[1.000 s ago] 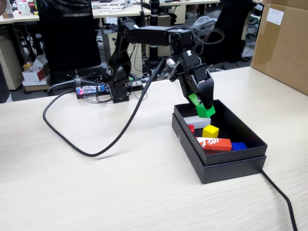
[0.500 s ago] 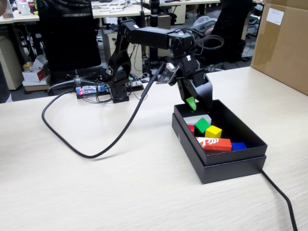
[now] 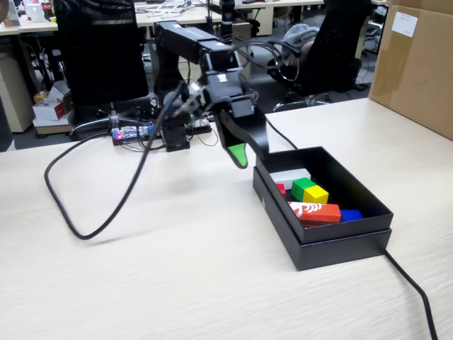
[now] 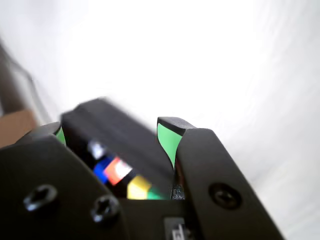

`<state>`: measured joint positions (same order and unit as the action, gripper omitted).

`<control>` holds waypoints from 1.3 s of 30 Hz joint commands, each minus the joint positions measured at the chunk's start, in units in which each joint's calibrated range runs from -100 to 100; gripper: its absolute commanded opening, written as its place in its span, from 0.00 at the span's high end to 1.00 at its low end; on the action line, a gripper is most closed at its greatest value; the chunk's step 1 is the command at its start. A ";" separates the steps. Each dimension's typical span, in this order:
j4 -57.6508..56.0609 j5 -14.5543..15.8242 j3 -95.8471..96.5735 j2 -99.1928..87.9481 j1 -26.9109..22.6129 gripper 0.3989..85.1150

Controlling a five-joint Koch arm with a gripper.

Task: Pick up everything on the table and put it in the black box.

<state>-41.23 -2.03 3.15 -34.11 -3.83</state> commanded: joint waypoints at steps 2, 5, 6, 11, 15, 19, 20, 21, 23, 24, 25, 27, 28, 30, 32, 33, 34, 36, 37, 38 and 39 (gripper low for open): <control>8.62 -2.74 11.27 -10.58 4.00 0.52; 18.81 -3.66 25.32 -16.89 5.37 0.51; 21.40 -3.86 29.40 -18.96 5.57 0.51; 30.73 -2.74 46.44 -28.94 5.52 0.51; 34.10 -1.07 54.69 -32.96 4.44 0.51; 38.42 1.56 60.31 -35.48 3.66 0.51; 39.29 1.61 61.49 -36.17 3.47 0.51; 39.72 1.81 62.49 -36.74 3.27 0.51; 39.89 2.05 64.39 -37.55 2.74 0.51; 40.41 2.25 65.39 -38.12 2.49 0.51; 41.19 2.30 66.57 -38.47 2.30 0.51; 43.35 2.30 69.29 -39.27 1.95 0.51; 44.04 2.30 70.56 -39.84 1.76 0.51; 44.13 2.34 72.83 -40.53 1.56 0.51; 45.42 2.44 75.82 -41.56 1.42 0.51; 47.15 2.44 77.18 -41.79 1.42 0.51; 48.36 2.39 78.54 -42.25 1.42 0.51; 48.79 2.69 80.80 -43.29 1.07 0.51; 49.48 3.13 83.43 -44.32 0.73 0.51; 50.52 3.22 84.88 -44.66 0.54 0.51; 51.64 3.32 86.33 -45.01 0.44 0.51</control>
<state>8.63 0.46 86.95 -77.61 -3.05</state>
